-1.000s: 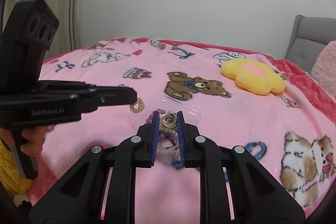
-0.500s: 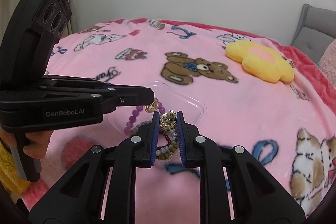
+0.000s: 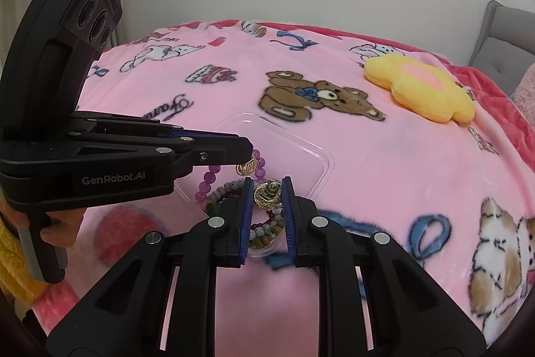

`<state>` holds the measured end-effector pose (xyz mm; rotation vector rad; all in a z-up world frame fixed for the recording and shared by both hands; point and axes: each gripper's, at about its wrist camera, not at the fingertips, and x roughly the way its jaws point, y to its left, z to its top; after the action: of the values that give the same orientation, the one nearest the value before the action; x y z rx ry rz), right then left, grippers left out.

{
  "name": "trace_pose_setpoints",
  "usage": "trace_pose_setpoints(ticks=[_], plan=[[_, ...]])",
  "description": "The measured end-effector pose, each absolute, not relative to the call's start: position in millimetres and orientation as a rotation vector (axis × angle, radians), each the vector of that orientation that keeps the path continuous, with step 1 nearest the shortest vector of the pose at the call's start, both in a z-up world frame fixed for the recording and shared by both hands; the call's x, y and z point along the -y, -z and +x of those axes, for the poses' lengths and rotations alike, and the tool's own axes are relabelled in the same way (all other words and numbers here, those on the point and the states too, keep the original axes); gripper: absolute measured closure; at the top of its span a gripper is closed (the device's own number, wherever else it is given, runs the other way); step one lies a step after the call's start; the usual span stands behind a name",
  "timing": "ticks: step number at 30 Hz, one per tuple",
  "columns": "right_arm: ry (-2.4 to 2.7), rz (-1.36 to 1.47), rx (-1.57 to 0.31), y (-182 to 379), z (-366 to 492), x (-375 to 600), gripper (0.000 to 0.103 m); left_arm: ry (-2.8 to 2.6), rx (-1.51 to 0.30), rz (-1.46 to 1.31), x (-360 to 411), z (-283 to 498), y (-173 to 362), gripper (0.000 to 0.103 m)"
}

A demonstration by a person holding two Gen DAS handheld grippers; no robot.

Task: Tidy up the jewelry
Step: 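Carry both gold earrings in both tools over the clear box, then open both tools to drop the earrings into the box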

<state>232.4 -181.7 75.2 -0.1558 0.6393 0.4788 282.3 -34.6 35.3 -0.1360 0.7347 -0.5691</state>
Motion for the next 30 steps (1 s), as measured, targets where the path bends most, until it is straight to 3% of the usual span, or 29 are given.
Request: trace_pose_setpoints(ticks=[6, 15, 20, 22, 24, 26, 30], plan=[[-0.490, -0.156, -0.630, -77.1, 226.6, 180.9, 0.079, 0.570, -0.741, -0.142, 35.7, 281.4, -36.0, 0.092], [-0.491, -0.167, -0.585, -86.2, 204.0, 191.9, 0.069, 0.573, -0.680, -0.139, 22.6, 263.6, -48.2, 0.070], [-0.495, -0.103, -0.541, -89.5, 190.1, 211.2, 0.044, 0.535, -0.611, -0.122, 6.9, 247.3, -49.5, 0.047], [-0.493, -0.073, -0.525, -89.6, 186.2, 219.6, 0.043, 0.514, -0.591, -0.097, 4.2, 240.1, -46.5, 0.035], [-0.496, -0.051, -0.521, -88.8, 184.6, 225.9, 0.041, 0.497, -0.578, -0.072, 3.1, 235.4, -43.7, 0.032], [-0.485, -0.029, -0.506, -88.1, 184.3, 231.2, 0.029, 0.485, -0.563, -0.045, 3.7, 229.0, -40.6, 0.031], [-0.478, 0.011, -0.483, -86.8, 183.8, 240.2, 0.018, 0.473, -0.516, -0.022, 2.9, 218.1, -38.5, 0.019]])
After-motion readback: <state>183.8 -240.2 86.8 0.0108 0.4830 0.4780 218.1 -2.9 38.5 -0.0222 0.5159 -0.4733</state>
